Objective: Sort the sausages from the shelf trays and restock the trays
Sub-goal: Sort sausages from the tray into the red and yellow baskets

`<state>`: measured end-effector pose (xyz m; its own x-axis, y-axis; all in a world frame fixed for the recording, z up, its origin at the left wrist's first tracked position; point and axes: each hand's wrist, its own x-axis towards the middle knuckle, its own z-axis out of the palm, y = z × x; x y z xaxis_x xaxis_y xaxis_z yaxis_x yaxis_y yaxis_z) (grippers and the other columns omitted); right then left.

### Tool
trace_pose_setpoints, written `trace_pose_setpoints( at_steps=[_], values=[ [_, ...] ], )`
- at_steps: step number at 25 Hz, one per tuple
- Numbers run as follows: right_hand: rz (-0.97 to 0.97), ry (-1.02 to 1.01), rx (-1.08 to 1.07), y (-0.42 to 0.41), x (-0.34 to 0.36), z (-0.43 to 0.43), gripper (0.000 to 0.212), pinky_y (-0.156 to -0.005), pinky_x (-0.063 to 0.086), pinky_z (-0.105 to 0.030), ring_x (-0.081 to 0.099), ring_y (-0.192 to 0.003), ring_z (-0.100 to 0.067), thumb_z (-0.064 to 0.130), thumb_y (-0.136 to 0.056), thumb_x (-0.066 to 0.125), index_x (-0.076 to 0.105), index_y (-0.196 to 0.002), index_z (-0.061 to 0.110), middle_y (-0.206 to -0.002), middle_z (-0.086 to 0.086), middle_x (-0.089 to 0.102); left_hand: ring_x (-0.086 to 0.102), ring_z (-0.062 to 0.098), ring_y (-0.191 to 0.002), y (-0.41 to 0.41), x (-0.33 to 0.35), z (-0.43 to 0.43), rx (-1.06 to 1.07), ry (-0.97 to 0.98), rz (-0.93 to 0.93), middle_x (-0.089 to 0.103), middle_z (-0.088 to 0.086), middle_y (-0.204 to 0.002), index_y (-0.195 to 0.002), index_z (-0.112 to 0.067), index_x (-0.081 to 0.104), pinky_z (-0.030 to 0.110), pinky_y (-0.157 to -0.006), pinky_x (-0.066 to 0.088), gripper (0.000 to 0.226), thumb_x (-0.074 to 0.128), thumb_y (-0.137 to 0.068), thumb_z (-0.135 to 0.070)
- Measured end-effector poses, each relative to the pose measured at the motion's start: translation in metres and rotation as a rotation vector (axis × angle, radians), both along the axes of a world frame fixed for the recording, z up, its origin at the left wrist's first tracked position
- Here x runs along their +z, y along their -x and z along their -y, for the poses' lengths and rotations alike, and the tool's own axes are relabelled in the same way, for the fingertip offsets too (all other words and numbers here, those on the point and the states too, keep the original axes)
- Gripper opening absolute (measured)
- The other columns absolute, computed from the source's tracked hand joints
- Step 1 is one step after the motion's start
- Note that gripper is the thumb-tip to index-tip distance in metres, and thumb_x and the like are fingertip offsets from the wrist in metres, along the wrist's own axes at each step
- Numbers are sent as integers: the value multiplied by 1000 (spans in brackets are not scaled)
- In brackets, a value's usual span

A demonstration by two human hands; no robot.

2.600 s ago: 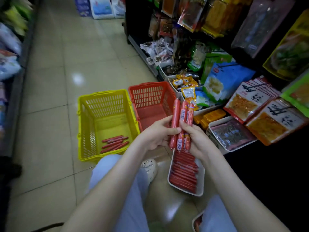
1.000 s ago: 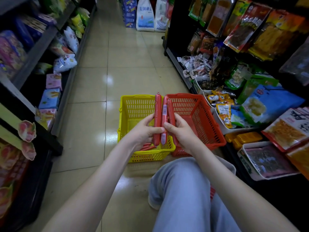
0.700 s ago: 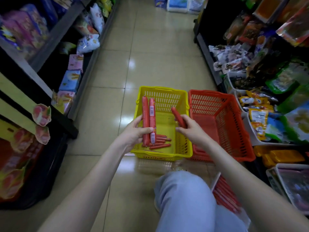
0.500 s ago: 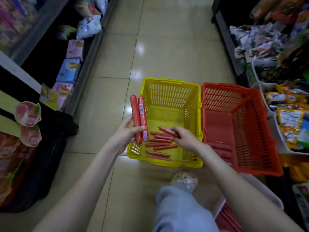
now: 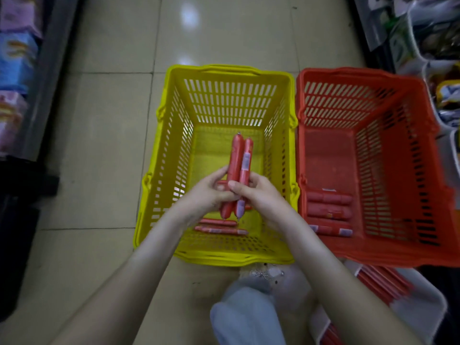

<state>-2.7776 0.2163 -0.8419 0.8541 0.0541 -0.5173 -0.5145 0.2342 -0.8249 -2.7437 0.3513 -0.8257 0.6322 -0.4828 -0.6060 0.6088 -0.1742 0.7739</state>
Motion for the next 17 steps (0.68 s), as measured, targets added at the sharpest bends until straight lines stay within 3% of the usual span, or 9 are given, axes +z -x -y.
trace_pose_setpoints(
  at_steps=[3, 6, 8, 11, 14, 17],
  values=[
    [-30, -1, -105, 10, -5, 4, 22, -71, 54, -28, 67, -79, -19, -1, -87, 61, 57, -108, -4, -96, -20, 68, 64, 0, -70, 4, -5, 15, -129, -1, 98, 71, -11, -79, -124, -33, 43, 15, -61, 50, 65, 58, -83, 15],
    [34, -110, -246, 19, 1, 26, 16, -68, 55, -29, 68, -75, -21, -5, -86, 58, 58, -99, 4, -86, -13, 69, 58, 8, -75, 1, -2, 30, -208, -25, 130, 68, 9, -91, -131, -41, 38, 25, -68, 50, 67, 67, -85, -3],
    [81, -131, -322, 26, 8, 49, 16, -68, 55, -28, 66, -78, -22, -4, -87, 56, 57, -101, 3, -87, -13, 67, 62, 5, -85, 1, -2, 49, -289, -156, 306, 72, 2, -94, -130, -47, 41, 29, -83, 50, 61, 72, -83, -25],
    [135, -60, -439, 40, 12, 96, 17, -69, 55, -28, 66, -77, -17, -3, -87, 55, 56, -102, 4, -89, -12, 66, 60, 12, -110, 15, -4, 93, -304, -315, 679, 68, -2, -115, -140, -30, 43, 28, -91, 47, 56, 64, -89, -31],
    [106, 176, -476, 55, -8, 155, 23, -83, 53, -39, 67, -86, -20, -1, -85, 61, 58, -101, 15, -93, -5, 69, 38, 24, -134, 27, -22, 122, -310, -453, 910, 42, 12, -145, -147, -20, 31, 30, -110, 29, 61, 57, -93, -31],
    [33, 705, -183, 58, -43, 201, 31, -90, 47, -34, 63, -102, -26, 5, -83, 66, 58, -109, 19, -104, -4, 67, 12, 25, -146, 25, -41, 136, -444, -611, 950, 12, 12, -158, -152, -24, 15, 38, -119, 12, 69, 51, -94, -39]
  ],
)
